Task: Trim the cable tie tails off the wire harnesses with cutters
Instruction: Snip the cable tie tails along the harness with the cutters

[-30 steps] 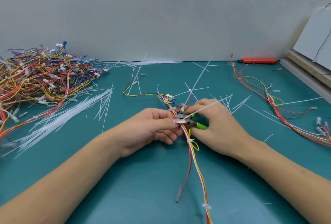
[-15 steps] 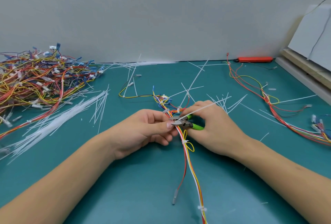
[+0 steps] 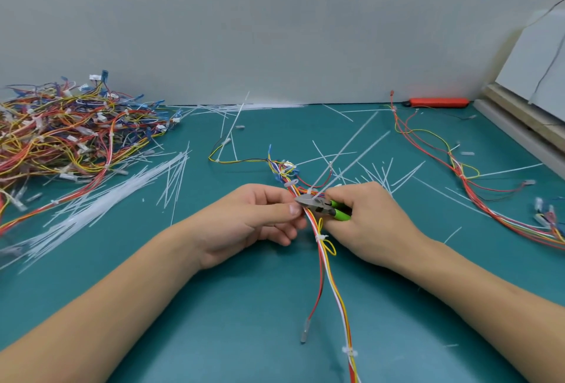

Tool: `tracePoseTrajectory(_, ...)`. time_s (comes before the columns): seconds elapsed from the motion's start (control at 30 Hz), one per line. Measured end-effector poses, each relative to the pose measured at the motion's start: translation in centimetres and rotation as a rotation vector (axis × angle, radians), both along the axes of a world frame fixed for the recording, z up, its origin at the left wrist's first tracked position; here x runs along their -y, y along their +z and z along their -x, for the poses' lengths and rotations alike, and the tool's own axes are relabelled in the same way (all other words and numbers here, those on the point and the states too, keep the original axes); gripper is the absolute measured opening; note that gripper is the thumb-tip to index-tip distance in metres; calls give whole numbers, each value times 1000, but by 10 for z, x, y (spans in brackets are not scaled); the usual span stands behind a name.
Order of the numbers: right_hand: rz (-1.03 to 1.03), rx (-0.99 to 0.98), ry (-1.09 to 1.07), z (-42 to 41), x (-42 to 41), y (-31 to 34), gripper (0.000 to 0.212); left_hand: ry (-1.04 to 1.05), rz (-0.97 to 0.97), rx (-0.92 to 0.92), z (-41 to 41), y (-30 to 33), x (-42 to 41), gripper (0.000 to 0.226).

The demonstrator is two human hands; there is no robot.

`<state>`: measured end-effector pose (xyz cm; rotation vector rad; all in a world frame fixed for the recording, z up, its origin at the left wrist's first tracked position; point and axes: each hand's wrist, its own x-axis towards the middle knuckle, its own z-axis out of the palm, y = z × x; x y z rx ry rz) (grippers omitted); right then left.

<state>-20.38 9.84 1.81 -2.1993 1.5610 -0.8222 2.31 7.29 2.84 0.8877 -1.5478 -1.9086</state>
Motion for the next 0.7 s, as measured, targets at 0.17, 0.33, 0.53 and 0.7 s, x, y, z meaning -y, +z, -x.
tracePoseTrajectory(0.17, 31, 32, 27, -1, 0, 1, 19, 23, -18, -6, 1, 0, 0, 19)
tracePoseTrajectory(0.33, 66, 12, 51, 0, 3, 1, 13, 26, -29, 3, 2, -1, 1, 14)
tracePoseTrajectory(0.53, 92, 12, 74, 0, 3, 2, 22, 23, -32, 19, 2, -1, 2, 25)
tracePoseTrajectory(0.7, 105, 30, 74, -1, 1, 3, 22, 22, -30, 28, 2, -1, 2, 30)
